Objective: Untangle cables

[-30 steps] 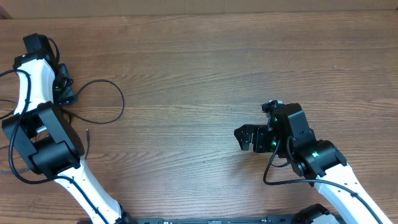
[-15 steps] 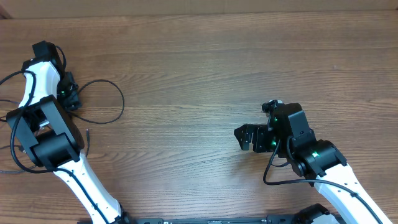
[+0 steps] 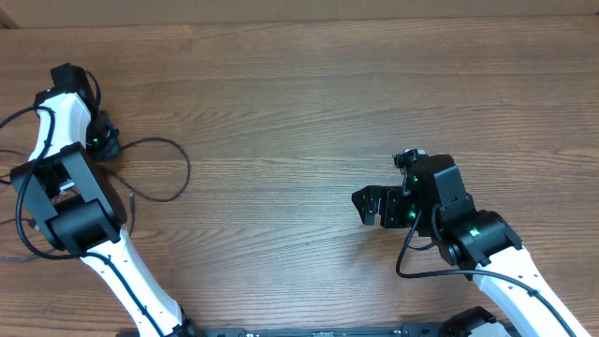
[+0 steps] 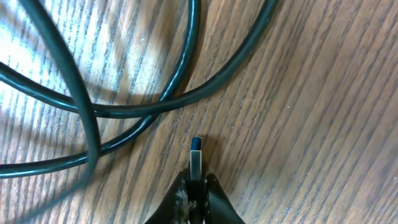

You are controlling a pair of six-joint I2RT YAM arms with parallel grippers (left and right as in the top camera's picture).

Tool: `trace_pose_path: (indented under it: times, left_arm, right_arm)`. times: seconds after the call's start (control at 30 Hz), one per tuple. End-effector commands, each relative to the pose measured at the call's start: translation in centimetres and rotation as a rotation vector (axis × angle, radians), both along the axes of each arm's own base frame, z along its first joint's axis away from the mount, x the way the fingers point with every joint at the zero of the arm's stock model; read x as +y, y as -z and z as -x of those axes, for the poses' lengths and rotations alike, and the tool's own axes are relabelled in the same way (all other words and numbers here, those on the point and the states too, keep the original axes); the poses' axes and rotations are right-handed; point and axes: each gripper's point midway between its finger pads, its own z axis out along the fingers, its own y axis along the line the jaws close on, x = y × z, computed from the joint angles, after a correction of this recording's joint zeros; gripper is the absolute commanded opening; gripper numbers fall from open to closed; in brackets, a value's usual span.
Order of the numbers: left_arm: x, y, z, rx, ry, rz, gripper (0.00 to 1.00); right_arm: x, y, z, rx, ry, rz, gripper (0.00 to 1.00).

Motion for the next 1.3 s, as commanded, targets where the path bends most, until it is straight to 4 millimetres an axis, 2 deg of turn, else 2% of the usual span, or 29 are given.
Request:
trace_pose_path:
  times: [0.0, 0.17, 0.3, 0.43, 0.53, 0.6, 0.73, 0.83, 0.97, 1.07, 1.27]
  left_arm:
    - [0.5, 1.1, 1.0, 0.056, 0.045, -0.005, 0.04]
    - [0.8, 0.4, 0.8, 0.062, 0.141, -0.015, 0.04]
    - [1.1, -1.9, 0.1, 0.025, 0.183, -0.046, 0.04]
    - [1.8, -6.1, -1.0, -0.053, 0.218, -0.102, 0.04]
    - [2.7, -10.8, -1.6, -0.133, 0.23, -0.168, 0.04]
    - [3.7, -14.1, -1.1, -0.178, 0.206, -0.226, 0.04]
    - [6.3, -21.0, 1.4, -0.247, 0.124, -0.373, 0.04]
    - [8.9, -25.8, 5.2, -0.25, 0.019, -0.513, 0.04]
    - [12.0, -30.1, 10.4, -0.236, -0.12, -0.639, 0.04]
    - [13.8, -31.1, 13.2, -0.23, -0.194, -0.662, 0.04]
    - [15.7, -29.7, 16.2, -0.204, -0.259, -0.605, 0.04]
  right_arm:
    - [0.1, -0.3, -0.1, -0.011, 0.002, -0.007, 1.0]
    - [0.1, -0.3, -0.1, -0.01, 0.002, -0.007, 1.0]
    - [0.1, -0.3, -0.1, -0.01, 0.002, -0.007, 1.0]
    - [0.1, -0.3, -0.1, -0.01, 0.001, -0.007, 1.0]
    - [0.2, -0.3, -0.1, -0.008, -0.003, -0.012, 1.0]
    - [0.2, -0.3, -0.1, -0.007, -0.003, -0.012, 1.0]
    - [0.2, -0.3, -0.1, -0.007, -0.003, -0.012, 1.0]
    - [0.2, -0.3, -0.1, -0.007, -0.003, -0.011, 1.0]
    - [0.2, -0.3, -0.1, -0.008, -0.003, -0.012, 1.0]
    - [0.2, -0.3, -0.1, -0.008, -0.003, -0.012, 1.0]
    - [0.2, -0.3, -0.1, -0.007, -0.003, -0.012, 0.99]
